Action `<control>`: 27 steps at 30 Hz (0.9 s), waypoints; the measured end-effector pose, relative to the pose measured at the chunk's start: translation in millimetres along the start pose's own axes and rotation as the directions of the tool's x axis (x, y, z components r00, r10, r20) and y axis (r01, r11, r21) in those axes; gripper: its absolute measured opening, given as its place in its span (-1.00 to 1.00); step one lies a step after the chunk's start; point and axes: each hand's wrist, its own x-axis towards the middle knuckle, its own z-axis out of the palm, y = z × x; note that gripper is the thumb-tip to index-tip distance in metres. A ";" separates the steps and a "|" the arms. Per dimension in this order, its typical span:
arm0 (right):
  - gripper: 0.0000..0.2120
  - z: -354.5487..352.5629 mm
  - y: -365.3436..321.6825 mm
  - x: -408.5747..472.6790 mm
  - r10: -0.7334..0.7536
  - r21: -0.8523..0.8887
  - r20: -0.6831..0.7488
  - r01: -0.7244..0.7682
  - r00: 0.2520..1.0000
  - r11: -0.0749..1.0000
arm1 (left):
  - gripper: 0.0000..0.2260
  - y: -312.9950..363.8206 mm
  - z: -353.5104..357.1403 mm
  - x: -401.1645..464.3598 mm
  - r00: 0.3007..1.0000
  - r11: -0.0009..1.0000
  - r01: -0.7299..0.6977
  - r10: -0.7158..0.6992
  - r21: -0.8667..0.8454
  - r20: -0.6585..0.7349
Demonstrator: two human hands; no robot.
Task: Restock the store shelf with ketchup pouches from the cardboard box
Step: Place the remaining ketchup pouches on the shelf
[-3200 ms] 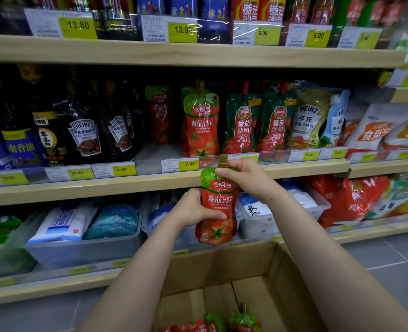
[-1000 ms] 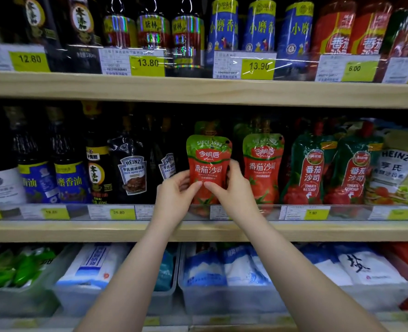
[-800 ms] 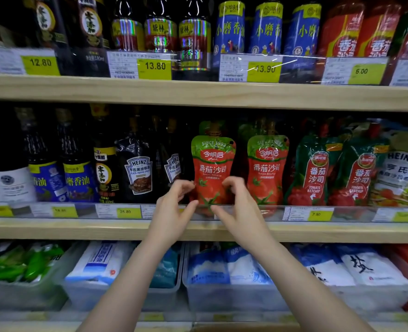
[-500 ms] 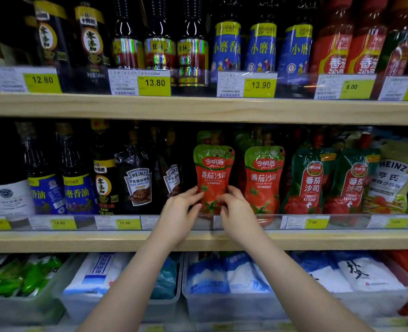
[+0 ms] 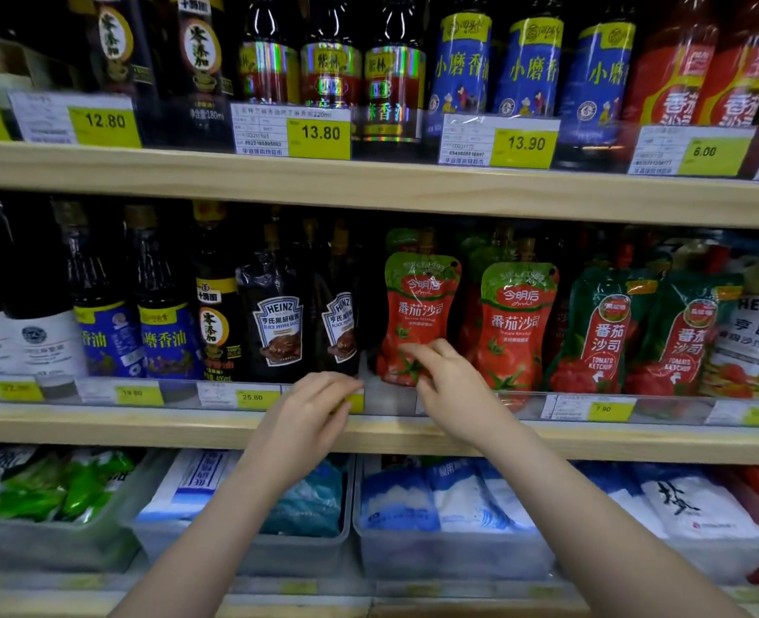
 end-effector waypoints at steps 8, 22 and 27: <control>-0.53 9.9 4.6 20.1 0.091 -0.059 0.149 -0.083 0.985 0.995 | -0.73 -6.3 5.6 0.8 0.999 0.999 -0.011 0.010 -0.031 -0.034; -0.58 -11.6 4.6 -32.6 -0.129 0.051 0.054 0.127 0.990 0.991 | -0.72 26.9 19.0 -25.4 0.997 0.998 -0.056 0.055 -0.008 -0.054; -0.62 2.3 43.6 -133.7 -0.137 0.009 0.073 0.137 0.988 0.991 | -0.73 82.1 81.0 -92.0 0.980 0.980 -0.074 0.106 -0.187 0.167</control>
